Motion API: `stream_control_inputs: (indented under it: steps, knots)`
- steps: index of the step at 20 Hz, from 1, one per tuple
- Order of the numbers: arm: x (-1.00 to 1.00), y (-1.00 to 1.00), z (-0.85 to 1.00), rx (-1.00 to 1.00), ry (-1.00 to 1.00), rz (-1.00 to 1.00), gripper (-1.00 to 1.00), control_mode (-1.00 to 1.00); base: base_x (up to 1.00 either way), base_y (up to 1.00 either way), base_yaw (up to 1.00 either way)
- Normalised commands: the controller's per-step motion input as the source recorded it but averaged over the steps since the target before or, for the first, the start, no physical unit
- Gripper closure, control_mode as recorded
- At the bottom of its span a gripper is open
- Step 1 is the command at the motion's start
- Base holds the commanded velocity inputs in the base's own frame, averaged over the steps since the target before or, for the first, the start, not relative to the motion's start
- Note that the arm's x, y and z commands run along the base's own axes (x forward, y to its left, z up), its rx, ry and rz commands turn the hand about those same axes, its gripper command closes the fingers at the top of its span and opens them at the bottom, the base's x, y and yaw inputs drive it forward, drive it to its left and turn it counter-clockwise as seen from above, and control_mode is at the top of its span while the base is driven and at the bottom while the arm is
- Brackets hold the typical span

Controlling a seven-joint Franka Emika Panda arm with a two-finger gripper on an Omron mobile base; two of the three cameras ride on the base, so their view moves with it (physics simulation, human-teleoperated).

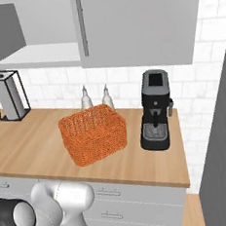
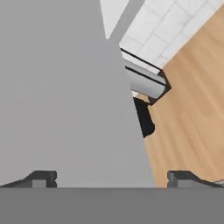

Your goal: Open the cabinet, pick up the bread from the cabinet and place it in the basket. Then move the basket to the dining counter.

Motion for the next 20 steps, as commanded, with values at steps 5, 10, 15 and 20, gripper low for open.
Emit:
stream_control_inputs:
  steps: [5,10,15,20]
  knots:
    - [-0.02,-1.0,0.0,-0.09,-0.33,0.0,-1.0,-1.0,0.0,0.0,0.0]
    - [0.0,-1.0,0.0,-0.05,-0.31,0.0,-1.0,-1.0,0.0,0.0,0.0]
    - [0.0,-1.0,0.0,-0.1,-0.23,0.0,-1.0,-1.0,0.0,0.0,0.0]
    - [-0.01,-1.0,0.1,-0.19,-0.05,-0.08,-1.0,-1.0,0.0,0.0,0.0]
